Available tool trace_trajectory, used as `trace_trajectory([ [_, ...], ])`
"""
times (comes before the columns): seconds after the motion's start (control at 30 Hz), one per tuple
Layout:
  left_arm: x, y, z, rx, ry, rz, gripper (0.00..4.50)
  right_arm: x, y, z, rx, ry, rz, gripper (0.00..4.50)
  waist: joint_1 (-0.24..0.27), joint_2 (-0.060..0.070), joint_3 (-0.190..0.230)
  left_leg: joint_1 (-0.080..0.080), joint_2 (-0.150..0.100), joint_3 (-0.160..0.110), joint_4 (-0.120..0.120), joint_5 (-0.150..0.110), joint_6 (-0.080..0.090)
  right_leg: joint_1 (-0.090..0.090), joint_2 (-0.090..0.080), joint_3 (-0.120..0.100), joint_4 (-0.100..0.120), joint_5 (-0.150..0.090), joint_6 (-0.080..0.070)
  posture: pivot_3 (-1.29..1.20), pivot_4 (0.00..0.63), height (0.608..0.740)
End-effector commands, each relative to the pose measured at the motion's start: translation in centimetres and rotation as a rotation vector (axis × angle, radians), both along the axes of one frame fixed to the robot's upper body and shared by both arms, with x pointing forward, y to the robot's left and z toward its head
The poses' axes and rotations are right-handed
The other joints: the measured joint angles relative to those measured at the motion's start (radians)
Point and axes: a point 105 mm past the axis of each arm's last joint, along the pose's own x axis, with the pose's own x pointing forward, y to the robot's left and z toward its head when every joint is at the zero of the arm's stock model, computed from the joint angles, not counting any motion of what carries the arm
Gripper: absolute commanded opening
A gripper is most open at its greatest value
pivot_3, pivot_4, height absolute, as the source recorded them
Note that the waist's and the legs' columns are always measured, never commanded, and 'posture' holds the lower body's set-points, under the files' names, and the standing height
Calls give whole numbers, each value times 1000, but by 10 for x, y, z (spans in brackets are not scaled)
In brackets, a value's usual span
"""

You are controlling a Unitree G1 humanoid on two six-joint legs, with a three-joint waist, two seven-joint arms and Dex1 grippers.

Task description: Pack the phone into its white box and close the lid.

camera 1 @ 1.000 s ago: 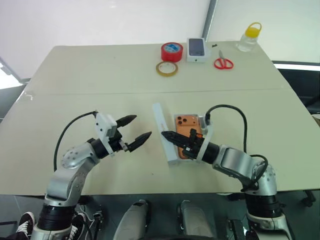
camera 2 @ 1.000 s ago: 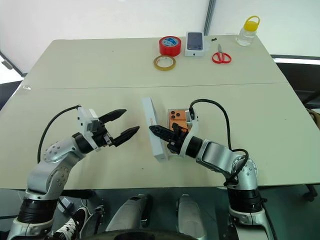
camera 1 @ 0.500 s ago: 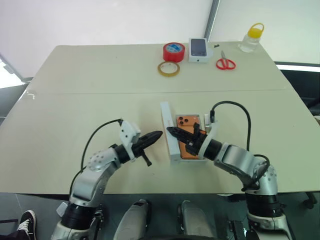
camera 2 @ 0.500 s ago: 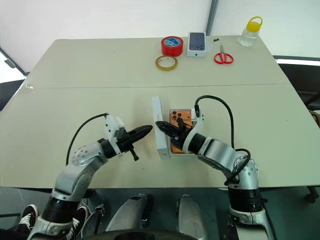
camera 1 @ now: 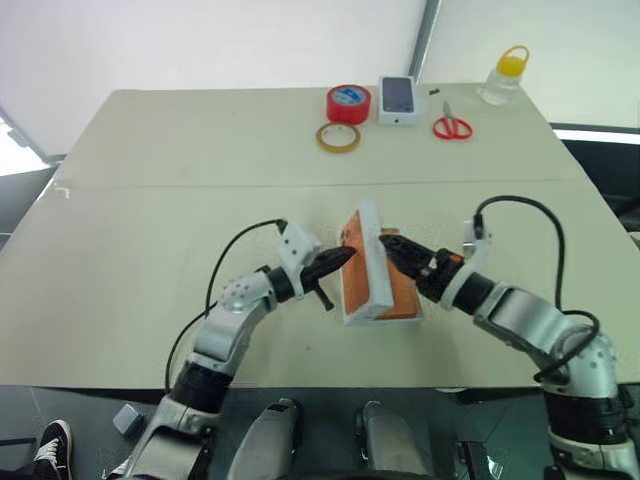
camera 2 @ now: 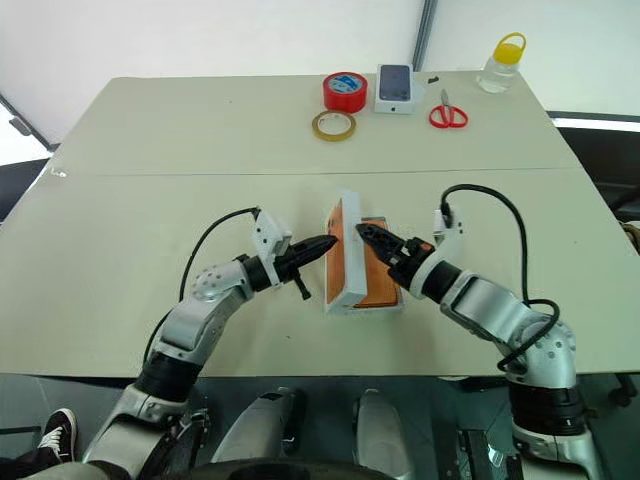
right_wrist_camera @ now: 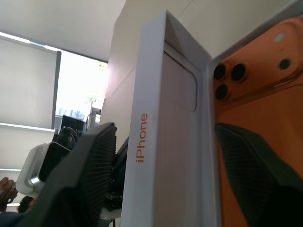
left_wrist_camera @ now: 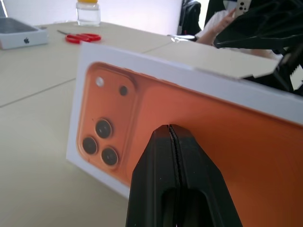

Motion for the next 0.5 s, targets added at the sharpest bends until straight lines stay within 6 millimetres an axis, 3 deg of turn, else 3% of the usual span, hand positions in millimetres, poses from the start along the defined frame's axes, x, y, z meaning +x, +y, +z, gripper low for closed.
trace_trajectory([
  [0.03, -1, -16, 7, -5, -46, -51, 0, 4, -23, 27, -87, -167, -45, 3902, 0, 0, 0, 0, 0, 0, 0, 0, 0, 0, 0, 0, 0, 0, 0, 0, 150, 740],
  [0.17, -4, -28, 7, -8, -55, -92, 0, 31, -63, 40, -349, -325, -183, 3902, -1, 0, 0, 0, 0, 1, 1, 0, 0, 1, 1, -1, 0, 0, 0, 0, 150, 740],
  [0.27, -4, -26, 7, -17, -47, -91, 0, 36, -63, 23, -612, -395, -151, 3902, 2, -1, 0, 0, 0, 0, 1, 0, 0, 1, 1, -1, 0, 0, 1, 0, 150, 740],
  [0.37, 0, -14, 11, -18, -41, -62, 0, 37, -57, 9, -700, -445, -127, 3112, 2, -1, 0, 0, 0, 0, 1, 0, 0, 1, 1, -1, 0, -1, 1, 0, 150, 740],
  [0.5, 8, 17, 9, 34, -25, 27, 0, 39, -52, -5, -964, -569, -62, 1063, 0, 0, 0, 0, 0, 0, 2, 0, 0, 0, 1, 0, 1, 0, 1, 0, 150, 740],
])
